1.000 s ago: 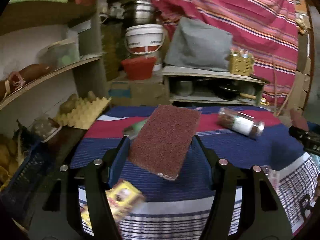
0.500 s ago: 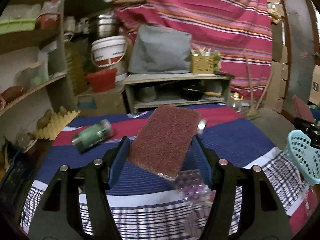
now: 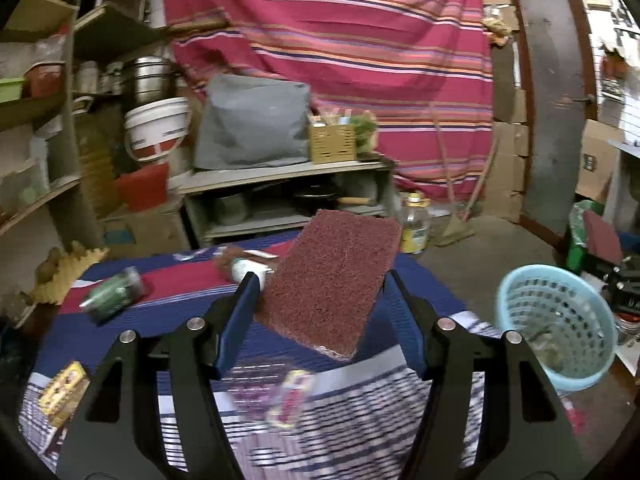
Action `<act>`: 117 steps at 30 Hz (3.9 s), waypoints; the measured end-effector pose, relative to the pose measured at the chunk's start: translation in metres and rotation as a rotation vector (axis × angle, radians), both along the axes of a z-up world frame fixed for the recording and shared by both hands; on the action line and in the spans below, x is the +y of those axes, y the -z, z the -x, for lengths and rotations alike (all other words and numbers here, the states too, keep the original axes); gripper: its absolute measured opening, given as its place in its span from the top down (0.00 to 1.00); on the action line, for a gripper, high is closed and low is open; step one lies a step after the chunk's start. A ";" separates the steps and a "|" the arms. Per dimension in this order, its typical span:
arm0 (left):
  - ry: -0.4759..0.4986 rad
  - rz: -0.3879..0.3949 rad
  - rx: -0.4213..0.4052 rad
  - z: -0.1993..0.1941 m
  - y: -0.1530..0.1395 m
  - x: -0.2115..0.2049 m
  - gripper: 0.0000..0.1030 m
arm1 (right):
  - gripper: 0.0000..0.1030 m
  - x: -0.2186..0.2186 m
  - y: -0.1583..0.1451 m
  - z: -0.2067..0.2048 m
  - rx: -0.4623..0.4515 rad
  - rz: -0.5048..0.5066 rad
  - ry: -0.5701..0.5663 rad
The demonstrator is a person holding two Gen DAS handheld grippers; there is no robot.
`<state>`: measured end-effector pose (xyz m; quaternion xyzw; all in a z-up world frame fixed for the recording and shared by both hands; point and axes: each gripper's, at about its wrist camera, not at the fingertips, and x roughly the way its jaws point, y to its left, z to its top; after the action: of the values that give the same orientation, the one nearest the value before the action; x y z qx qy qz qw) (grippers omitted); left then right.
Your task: Collect trash
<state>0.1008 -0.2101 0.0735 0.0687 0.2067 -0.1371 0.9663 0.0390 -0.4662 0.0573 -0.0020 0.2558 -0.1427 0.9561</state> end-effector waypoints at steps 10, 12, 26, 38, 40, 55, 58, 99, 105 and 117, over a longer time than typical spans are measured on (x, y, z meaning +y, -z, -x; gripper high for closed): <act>0.190 -0.001 0.041 0.023 0.030 -0.115 0.39 | 0.16 -0.059 0.023 0.043 0.038 -0.028 0.068; 0.223 -0.011 0.059 0.025 0.040 -0.137 0.39 | 0.16 -0.064 0.031 0.045 0.054 -0.008 0.078; 0.310 -0.014 0.110 0.004 0.058 -0.197 0.30 | 0.16 -0.110 0.058 0.046 0.055 -0.144 0.135; 0.155 0.013 0.032 0.011 0.031 -0.114 0.05 | 0.15 -0.087 0.076 0.015 0.069 -0.186 0.098; 0.132 0.012 0.027 0.012 0.027 -0.098 0.05 | 0.15 -0.080 0.077 0.008 0.071 -0.178 0.089; 0.054 -0.024 0.001 0.042 0.021 0.006 0.05 | 0.04 -0.047 0.067 0.006 0.056 -0.116 0.142; 0.010 -0.020 -0.004 0.049 0.029 0.028 0.05 | 0.04 -0.022 0.055 0.019 0.017 -0.087 0.136; -0.213 0.020 0.059 0.088 0.073 0.182 0.05 | 0.04 0.223 0.065 0.076 -0.043 -0.124 0.048; -0.232 0.035 0.081 0.083 0.077 0.193 0.05 | 0.04 0.235 0.068 0.075 -0.043 -0.098 0.033; -0.248 0.038 0.083 0.086 0.079 0.199 0.05 | 0.04 0.252 0.072 0.071 -0.052 -0.069 -0.009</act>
<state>0.0149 -0.0112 -0.0055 0.0187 0.2506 -0.0233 0.9676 -0.0321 -0.2146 -0.0143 0.0335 0.2357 -0.1296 0.9626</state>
